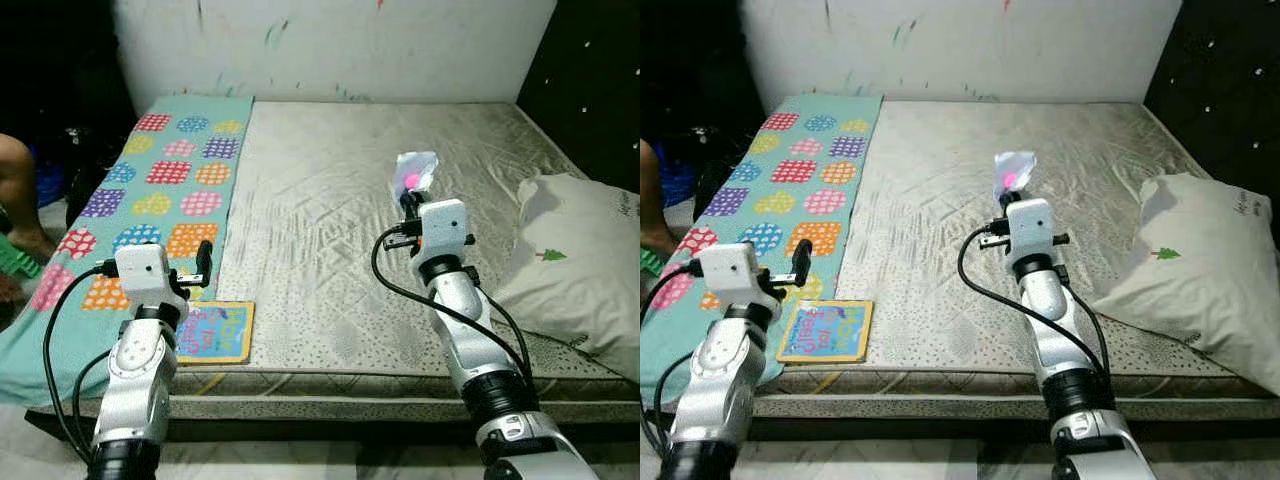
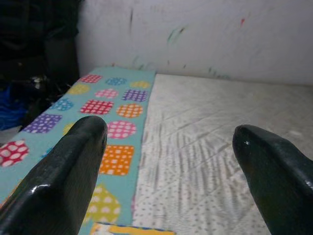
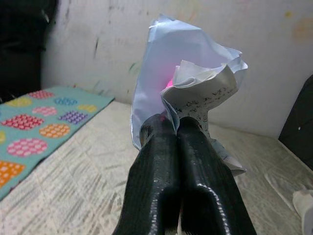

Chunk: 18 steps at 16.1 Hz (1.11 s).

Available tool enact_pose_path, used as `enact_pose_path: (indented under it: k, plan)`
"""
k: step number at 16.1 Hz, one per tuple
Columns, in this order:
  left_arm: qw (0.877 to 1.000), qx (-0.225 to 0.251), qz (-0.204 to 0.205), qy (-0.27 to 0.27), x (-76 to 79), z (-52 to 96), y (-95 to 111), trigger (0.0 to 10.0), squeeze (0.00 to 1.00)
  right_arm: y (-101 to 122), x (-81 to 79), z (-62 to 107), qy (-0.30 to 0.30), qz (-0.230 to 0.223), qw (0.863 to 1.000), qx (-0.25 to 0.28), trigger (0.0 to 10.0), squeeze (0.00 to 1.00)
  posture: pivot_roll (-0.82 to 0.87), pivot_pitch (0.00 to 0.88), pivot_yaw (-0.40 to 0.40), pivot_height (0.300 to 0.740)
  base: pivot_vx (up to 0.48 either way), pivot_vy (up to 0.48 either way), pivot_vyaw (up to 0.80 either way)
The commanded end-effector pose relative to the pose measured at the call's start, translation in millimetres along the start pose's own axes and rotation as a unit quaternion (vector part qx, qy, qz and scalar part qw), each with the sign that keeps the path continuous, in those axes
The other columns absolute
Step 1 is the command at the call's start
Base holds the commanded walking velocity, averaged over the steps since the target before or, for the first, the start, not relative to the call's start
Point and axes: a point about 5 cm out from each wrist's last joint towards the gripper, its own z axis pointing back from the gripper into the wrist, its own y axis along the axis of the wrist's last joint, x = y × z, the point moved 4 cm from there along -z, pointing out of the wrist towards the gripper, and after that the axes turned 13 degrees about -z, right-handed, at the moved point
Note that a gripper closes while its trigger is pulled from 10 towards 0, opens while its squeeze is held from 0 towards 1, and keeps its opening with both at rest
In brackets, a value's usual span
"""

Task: Clean up the room

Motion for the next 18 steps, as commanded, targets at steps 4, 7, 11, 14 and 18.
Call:
enact_pose_path:
  k: [4,7,11,14,18]
  plan:
    - [1.000,0.028,-0.013,0.000,-6.3,-12.6,18.3,10.0,0.00,8.3,13.8,2.9,-0.044,-0.014,0.998,0.032,10.0,0.00,-0.13,0.000,0.078,0.740,0.000,0.000,0.00]
    - [0.999,0.029,0.004,-0.018,3.0,-13.5,19.4,10.0,0.00,0.9,16.5,8.4,-0.044,-0.014,0.999,0.022,10.0,0.00,-0.14,0.000,0.068,0.740,0.000,0.000,0.00]
    - [0.999,0.024,0.029,-0.025,13.4,-3.6,15.5,10.0,0.00,-1.1,12.8,14.7,-0.035,-0.015,0.999,0.017,10.0,0.00,-0.13,0.000,0.050,0.740,0.000,0.000,0.00]
    - [0.998,-0.013,0.055,-0.026,12.0,13.2,-4.5,10.0,0.00,-16.0,21.8,37.5,-0.037,-0.011,0.999,-0.014,10.0,0.00,-0.13,0.000,0.039,0.740,0.000,0.000,0.00]
    - [0.997,-0.033,0.057,-0.033,14.0,26.4,-12.6,10.0,0.00,-26.9,22.4,55.3,-0.027,-0.004,0.999,-0.047,10.0,0.00,-0.12,0.000,0.005,0.740,0.000,0.146,0.00]
